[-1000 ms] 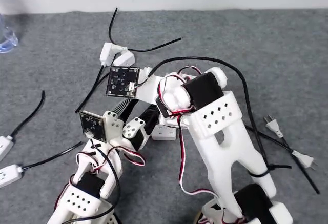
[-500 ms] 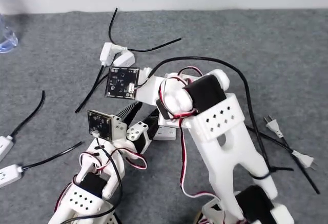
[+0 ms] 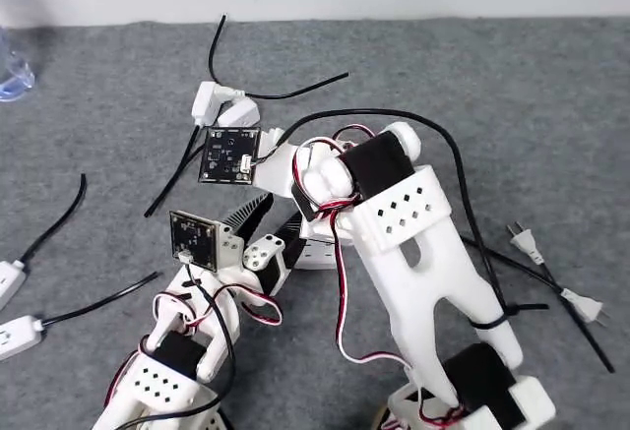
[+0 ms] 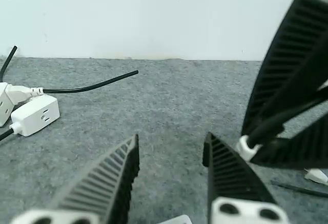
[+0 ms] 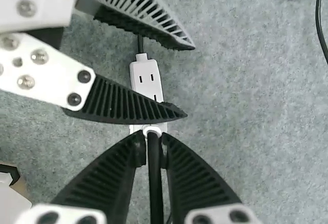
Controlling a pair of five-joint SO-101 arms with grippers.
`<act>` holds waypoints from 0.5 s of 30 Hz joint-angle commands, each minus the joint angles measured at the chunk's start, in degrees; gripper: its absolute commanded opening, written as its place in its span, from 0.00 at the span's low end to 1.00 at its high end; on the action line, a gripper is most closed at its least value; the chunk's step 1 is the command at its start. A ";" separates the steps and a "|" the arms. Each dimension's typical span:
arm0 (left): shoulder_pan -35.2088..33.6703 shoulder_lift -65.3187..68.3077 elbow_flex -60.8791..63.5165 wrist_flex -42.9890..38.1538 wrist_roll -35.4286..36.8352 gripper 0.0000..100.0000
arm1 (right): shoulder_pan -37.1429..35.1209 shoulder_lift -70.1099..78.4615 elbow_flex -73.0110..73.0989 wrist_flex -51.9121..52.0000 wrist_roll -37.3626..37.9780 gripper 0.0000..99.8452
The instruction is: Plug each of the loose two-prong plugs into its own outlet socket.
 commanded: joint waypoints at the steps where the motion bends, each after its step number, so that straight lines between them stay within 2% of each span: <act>1: 0.70 -0.70 -0.66 0.09 0.18 0.20 | -0.48 -0.04 -1.67 1.36 -0.35 0.01; 6: -0.09 -1.05 -0.57 0.09 0.18 0.20 | 3.21 0.22 -3.78 1.54 -0.26 0.01; 12: -9.76 -1.05 0.84 0.53 0.26 0.20 | 3.12 1.45 -1.76 0.48 -0.18 0.01; 15: -12.92 -1.14 2.86 3.60 0.18 0.20 | 1.98 2.59 -1.76 -0.40 0.09 0.01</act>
